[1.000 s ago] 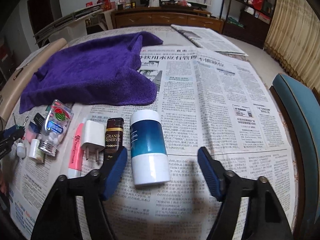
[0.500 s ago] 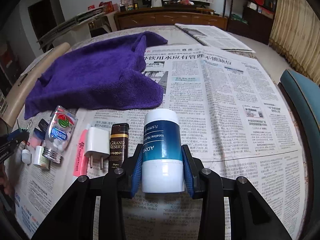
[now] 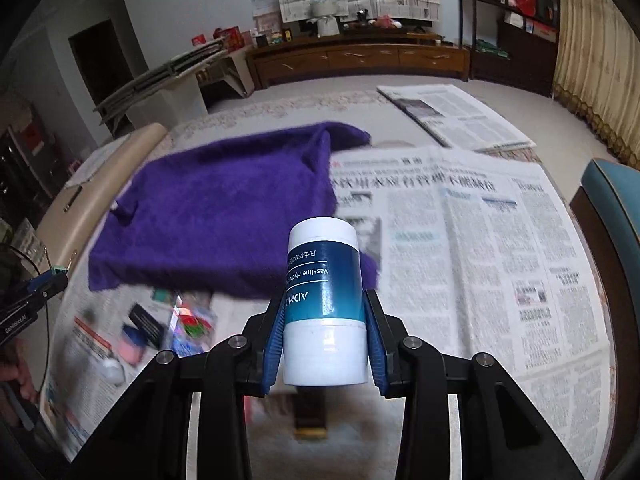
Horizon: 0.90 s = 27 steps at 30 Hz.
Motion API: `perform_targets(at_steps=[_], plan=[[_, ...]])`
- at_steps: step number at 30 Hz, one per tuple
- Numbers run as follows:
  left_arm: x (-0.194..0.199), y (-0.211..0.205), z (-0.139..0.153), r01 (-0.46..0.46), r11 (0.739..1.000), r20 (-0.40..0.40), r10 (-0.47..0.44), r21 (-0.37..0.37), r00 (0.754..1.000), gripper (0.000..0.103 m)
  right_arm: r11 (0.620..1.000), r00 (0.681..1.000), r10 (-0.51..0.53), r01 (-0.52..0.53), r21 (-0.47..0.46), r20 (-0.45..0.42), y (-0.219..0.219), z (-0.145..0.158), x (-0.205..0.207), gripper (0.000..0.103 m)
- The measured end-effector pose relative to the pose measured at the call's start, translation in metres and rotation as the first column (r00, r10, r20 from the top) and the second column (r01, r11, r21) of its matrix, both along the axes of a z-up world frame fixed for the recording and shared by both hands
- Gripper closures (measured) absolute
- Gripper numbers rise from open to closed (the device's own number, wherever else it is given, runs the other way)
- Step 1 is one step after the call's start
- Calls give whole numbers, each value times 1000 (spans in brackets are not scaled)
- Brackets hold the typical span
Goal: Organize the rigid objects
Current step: 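Carry clip and bottle onto the purple towel and open both tools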
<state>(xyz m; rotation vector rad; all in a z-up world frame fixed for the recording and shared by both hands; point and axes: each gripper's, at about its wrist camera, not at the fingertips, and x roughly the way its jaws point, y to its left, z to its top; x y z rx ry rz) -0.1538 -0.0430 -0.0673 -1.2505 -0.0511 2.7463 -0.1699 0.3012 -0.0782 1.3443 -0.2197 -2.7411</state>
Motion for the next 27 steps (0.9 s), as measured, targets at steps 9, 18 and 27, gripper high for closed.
perform_targets(at_steps=[9, 18, 27], plan=[[-76, 6, 31, 24, 1000, -36, -23, 14, 999, 64, 996, 996, 86, -87, -36, -25, -52, 20, -93, 67], [-170, 40, -5, 84, 995, 35, -87, 58, 996, 64, 985, 983, 175, -175, 3, 57, -100, -10, -180, 67], [-219, 61, -48, 114, 993, 149, -115, 21, 982, 64, 971, 963, 219, -231, 64, 160, -113, -47, -211, 67]])
